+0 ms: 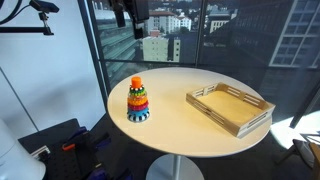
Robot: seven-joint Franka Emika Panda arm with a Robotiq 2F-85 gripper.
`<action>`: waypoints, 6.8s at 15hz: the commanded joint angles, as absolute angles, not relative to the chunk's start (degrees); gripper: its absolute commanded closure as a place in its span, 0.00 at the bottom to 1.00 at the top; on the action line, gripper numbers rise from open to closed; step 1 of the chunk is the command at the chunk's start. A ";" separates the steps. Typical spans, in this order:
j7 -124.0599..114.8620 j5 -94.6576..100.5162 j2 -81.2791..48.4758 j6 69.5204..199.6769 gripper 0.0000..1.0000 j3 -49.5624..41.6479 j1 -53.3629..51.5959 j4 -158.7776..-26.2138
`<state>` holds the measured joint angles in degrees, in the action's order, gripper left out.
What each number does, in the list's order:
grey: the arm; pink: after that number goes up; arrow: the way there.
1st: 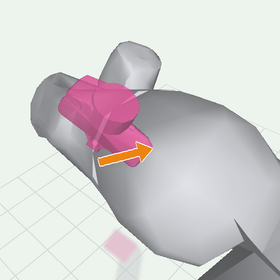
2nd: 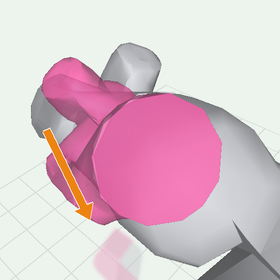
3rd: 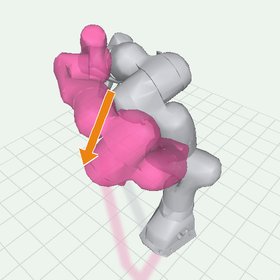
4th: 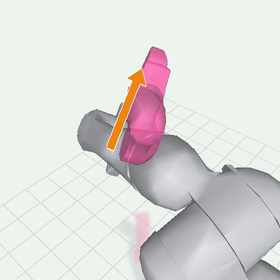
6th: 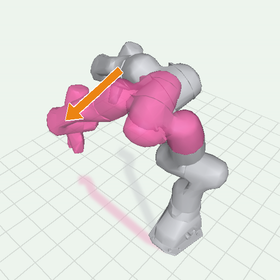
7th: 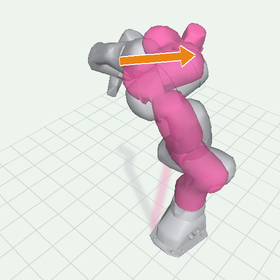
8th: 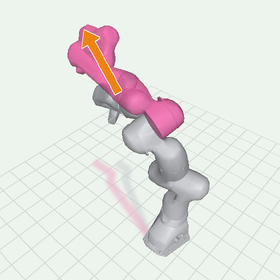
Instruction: Put the small white and black ring on the table
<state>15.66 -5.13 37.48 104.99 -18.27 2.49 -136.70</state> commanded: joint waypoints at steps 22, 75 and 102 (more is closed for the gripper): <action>4.82 -2.48 20.17 109.56 0.00 -2.43 1.66 -129.56; 3.09 -0.93 10.23 126.98 0.59 1.25 -1.37 -140.87; 3.68 -3.97 13.33 121.21 0.59 -3.45 1.73 -133.92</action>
<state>3.74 -3.58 15.30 121.62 -2.22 0.56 -135.66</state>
